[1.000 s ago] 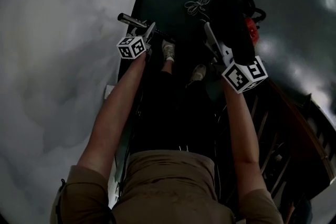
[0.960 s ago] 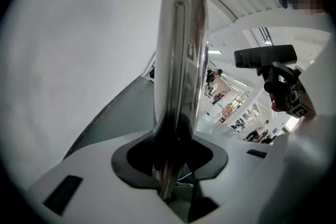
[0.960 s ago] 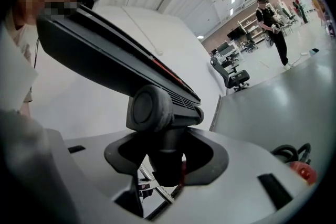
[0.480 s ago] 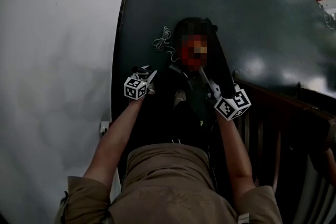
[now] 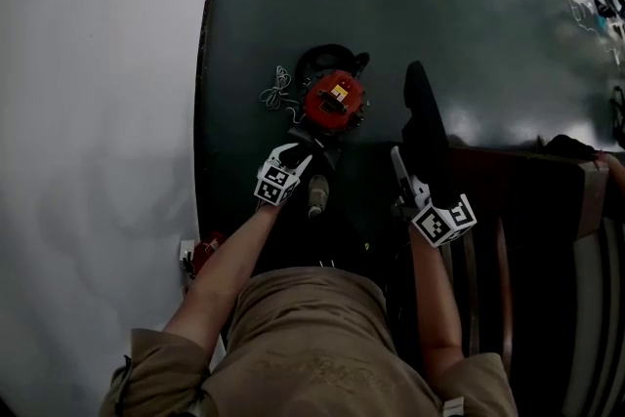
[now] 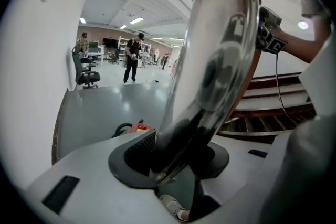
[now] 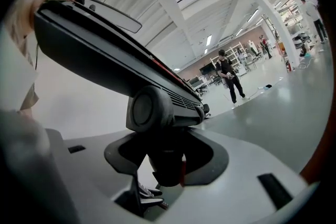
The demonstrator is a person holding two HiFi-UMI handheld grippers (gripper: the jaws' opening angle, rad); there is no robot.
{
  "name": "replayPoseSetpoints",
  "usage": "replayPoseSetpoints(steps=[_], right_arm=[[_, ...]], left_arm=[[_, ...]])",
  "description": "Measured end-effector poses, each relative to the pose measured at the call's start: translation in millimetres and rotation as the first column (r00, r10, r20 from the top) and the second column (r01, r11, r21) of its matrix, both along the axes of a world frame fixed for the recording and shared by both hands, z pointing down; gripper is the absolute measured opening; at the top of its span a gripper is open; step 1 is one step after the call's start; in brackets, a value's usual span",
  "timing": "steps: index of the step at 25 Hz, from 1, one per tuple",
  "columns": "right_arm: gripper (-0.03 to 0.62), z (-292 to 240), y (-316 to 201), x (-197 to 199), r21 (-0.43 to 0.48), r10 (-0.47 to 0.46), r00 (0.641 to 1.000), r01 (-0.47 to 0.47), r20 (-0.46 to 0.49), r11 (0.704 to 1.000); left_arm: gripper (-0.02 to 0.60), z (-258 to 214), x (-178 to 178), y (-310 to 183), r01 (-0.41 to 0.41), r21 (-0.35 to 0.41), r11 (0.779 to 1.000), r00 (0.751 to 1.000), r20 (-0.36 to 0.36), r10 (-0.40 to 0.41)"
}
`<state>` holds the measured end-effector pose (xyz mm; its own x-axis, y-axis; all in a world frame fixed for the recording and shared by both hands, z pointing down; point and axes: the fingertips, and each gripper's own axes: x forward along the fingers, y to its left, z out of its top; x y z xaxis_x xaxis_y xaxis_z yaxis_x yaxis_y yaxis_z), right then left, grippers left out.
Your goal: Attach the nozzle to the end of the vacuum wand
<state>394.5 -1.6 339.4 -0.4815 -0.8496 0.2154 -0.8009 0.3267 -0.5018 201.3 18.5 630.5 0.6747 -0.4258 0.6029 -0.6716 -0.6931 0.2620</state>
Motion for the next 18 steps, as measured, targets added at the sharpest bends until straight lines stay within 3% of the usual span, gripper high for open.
replayPoseSetpoints(steps=[4,8,18], right_arm=[[0.192,-7,11,2,0.019,0.01,1.0,-0.01,0.003,1.0],[0.192,4,14,-7,0.026,0.022,0.999,-0.023,0.032,0.999],[0.192,18,15,-28,0.035,-0.05,0.999,0.05,0.003,0.998]], left_arm=[[0.16,1,46,2,-0.091,0.054,0.994,0.996,-0.014,0.092],[0.161,0,86,-2,-0.191,0.118,0.974,0.981,-0.019,0.195],[0.156,-13,146,9,-0.294,0.192,0.936,0.951,-0.036,0.306]])
